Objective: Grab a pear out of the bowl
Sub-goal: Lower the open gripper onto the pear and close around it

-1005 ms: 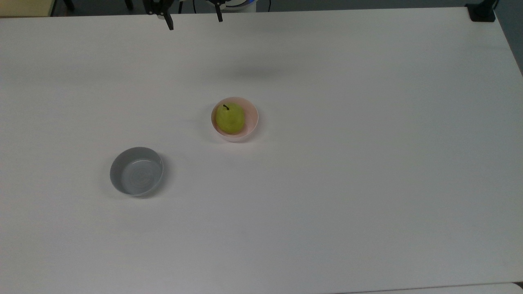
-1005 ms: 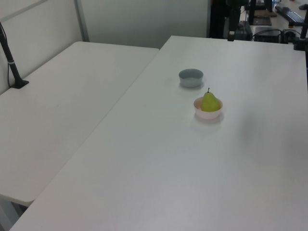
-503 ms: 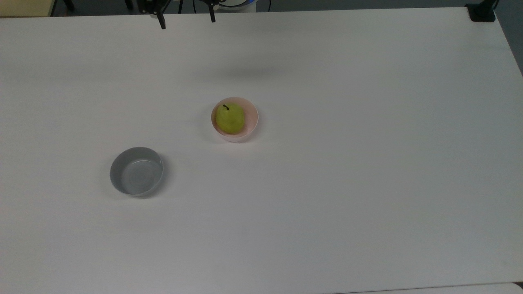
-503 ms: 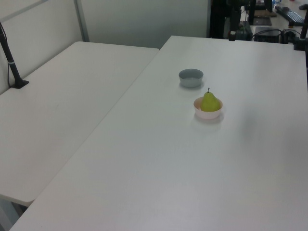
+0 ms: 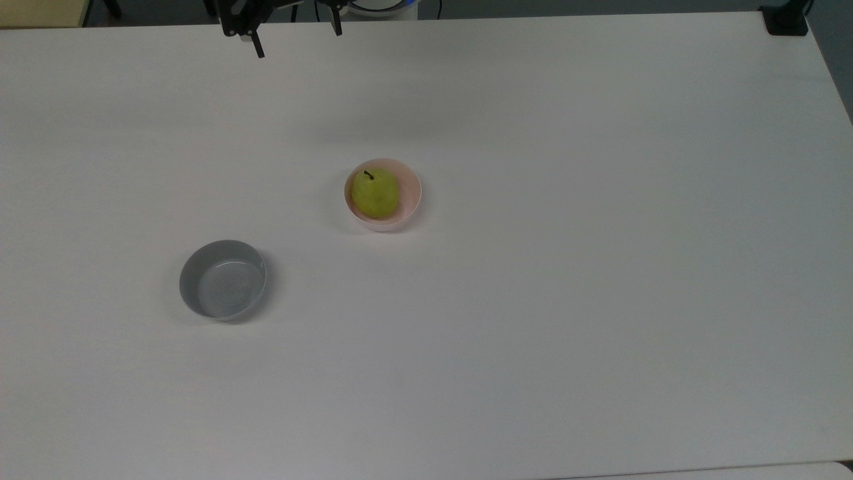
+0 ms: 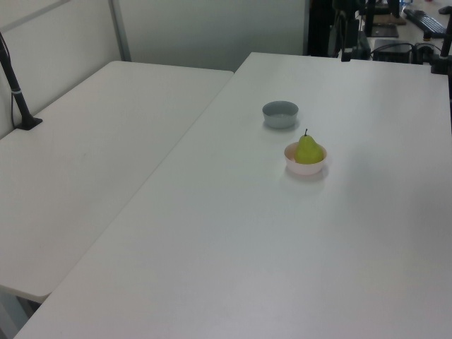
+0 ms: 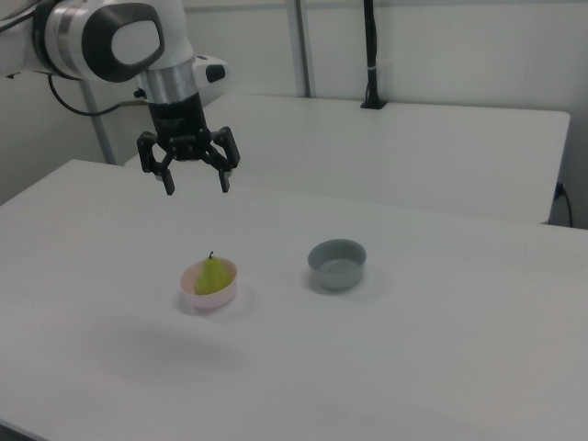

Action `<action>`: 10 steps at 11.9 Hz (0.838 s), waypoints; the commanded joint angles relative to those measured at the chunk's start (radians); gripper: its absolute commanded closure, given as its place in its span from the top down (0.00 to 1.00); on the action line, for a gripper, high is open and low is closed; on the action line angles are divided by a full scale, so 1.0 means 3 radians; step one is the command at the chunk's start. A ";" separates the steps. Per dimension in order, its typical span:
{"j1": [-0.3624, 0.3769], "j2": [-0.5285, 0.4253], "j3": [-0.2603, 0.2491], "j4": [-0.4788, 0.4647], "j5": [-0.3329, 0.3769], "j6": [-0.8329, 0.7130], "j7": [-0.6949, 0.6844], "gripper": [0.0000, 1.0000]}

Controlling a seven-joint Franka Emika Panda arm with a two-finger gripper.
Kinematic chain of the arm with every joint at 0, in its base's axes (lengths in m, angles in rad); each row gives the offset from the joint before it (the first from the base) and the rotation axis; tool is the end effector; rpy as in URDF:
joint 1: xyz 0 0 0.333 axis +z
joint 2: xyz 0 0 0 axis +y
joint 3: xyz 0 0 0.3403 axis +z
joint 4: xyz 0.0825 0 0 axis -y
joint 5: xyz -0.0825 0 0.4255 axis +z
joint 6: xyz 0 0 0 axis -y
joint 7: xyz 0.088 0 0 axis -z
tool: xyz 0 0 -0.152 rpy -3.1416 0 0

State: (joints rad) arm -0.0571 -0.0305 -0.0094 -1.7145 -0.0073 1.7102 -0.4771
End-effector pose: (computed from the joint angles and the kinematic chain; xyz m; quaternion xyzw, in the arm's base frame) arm 0.5947 -0.0407 0.5599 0.9788 0.2043 0.0117 0.0069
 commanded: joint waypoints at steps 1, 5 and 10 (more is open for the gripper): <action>0.0088 0.0061 -0.0005 -0.0103 -0.0109 0.0139 0.0010 1.00; 0.0118 0.0157 0.0016 -0.0492 -0.0032 0.0761 0.0270 1.00; 0.0328 0.0464 0.0016 -0.0656 0.0070 0.1156 0.0736 1.00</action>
State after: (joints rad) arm 0.0017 0.0804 0.0017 -1.8931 0.0005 2.0055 -0.3226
